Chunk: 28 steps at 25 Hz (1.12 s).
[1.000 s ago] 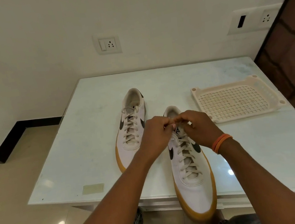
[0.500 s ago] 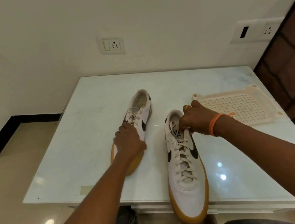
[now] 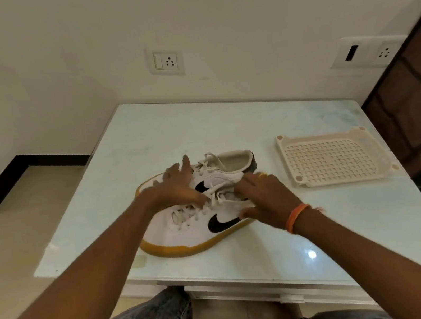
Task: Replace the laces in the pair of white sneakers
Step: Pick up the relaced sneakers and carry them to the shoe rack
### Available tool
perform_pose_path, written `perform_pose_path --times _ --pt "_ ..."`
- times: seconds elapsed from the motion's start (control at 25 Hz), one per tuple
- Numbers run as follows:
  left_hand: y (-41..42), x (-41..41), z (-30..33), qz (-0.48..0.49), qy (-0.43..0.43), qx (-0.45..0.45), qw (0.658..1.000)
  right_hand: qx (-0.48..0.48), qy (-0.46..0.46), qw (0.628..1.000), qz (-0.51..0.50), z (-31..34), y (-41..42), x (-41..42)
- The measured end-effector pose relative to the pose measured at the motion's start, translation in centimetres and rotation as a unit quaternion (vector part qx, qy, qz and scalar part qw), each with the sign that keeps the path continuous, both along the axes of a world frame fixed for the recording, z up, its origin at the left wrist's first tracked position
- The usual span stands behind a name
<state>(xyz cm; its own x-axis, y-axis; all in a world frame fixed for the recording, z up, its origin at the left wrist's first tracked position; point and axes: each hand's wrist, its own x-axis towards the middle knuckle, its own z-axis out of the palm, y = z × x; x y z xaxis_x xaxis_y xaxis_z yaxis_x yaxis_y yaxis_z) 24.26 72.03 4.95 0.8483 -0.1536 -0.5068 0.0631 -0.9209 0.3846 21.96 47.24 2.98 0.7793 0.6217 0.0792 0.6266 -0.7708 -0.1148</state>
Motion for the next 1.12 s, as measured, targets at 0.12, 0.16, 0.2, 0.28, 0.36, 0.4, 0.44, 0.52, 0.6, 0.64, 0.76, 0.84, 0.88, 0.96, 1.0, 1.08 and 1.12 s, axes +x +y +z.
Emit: perform_pose_path --times 0.12,0.16,0.2,0.28,0.36,0.4,0.44,0.52,0.6,0.64,0.76,0.84,0.88,0.96,1.0,1.08,1.12 --pt "-1.9 -4.4 -1.3 -0.070 -0.044 0.117 0.990 0.082 0.017 0.993 -0.078 2.1 -0.4 3.0" --pt "-2.2 -5.3 -1.8 -0.079 -0.080 0.151 0.982 0.049 0.044 0.994 -0.093 2.5 -0.5 4.0" --pt "-2.2 -5.6 -2.1 -0.076 -0.109 0.166 0.977 -0.008 0.071 0.993 -0.092 2.5 -0.2 4.5" --pt "-1.7 -4.9 -2.2 -0.061 -0.128 0.165 0.976 -0.115 0.098 0.985 -0.086 1.8 0.5 4.4" --pt "-0.7 -4.1 -1.6 -0.064 -0.166 0.202 0.963 -0.137 0.076 0.982 -0.107 2.1 1.1 3.4" --pt "0.0 -4.0 -1.4 -0.066 -0.196 0.231 0.951 -0.137 0.070 0.981 -0.120 2.4 1.2 2.5" --pt "0.6 -4.0 -1.3 -0.058 -0.225 0.252 0.939 -0.130 0.069 0.980 -0.133 2.6 1.3 1.4" --pt "1.0 -4.2 -1.4 0.012 -0.279 0.246 0.928 -0.074 0.083 0.979 -0.172 2.2 1.3 -1.7" --pt "-0.3 -5.2 -1.4 0.183 -0.237 0.114 0.947 0.024 0.110 0.966 -0.232 1.4 1.6 -5.5" --pt "-1.5 -5.7 -1.7 0.267 -0.185 0.020 0.946 0.059 0.116 0.958 -0.257 1.0 2.0 -7.1" --pt "-5.0 -8.3 -2.1 0.378 -0.095 -0.191 0.901 0.079 0.105 0.947 -0.292 0.9 3.0 -9.2" --pt "-6.5 -9.9 -1.5 0.390 -0.104 -0.242 0.883 0.115 0.135 0.936 -0.303 1.4 2.8 -9.1" --pt "-7.0 -10.6 -1.2 0.386 -0.103 -0.255 0.880 0.131 0.159 0.933 -0.296 1.6 2.5 -8.9" --pt "-7.8 -11.6 -1.0 0.342 -0.102 -0.230 0.905 0.128 0.183 0.940 -0.259 1.8 1.9 -8.8" --pt "-7.9 -11.7 -1.3 0.305 -0.107 -0.198 0.925 0.120 0.183 0.946 -0.239 2.0 1.6 -9.0" --pt "-7.4 -11.1 -1.2 0.257 -0.110 -0.177 0.944 0.105 0.178 0.956 -0.209 2.3 1.5 -9.6" --pt "-6.9 -10.8 -1.2 0.246 -0.105 -0.197 0.943 0.091 0.183 0.959 -0.196 2.3 1.6 -9.9"
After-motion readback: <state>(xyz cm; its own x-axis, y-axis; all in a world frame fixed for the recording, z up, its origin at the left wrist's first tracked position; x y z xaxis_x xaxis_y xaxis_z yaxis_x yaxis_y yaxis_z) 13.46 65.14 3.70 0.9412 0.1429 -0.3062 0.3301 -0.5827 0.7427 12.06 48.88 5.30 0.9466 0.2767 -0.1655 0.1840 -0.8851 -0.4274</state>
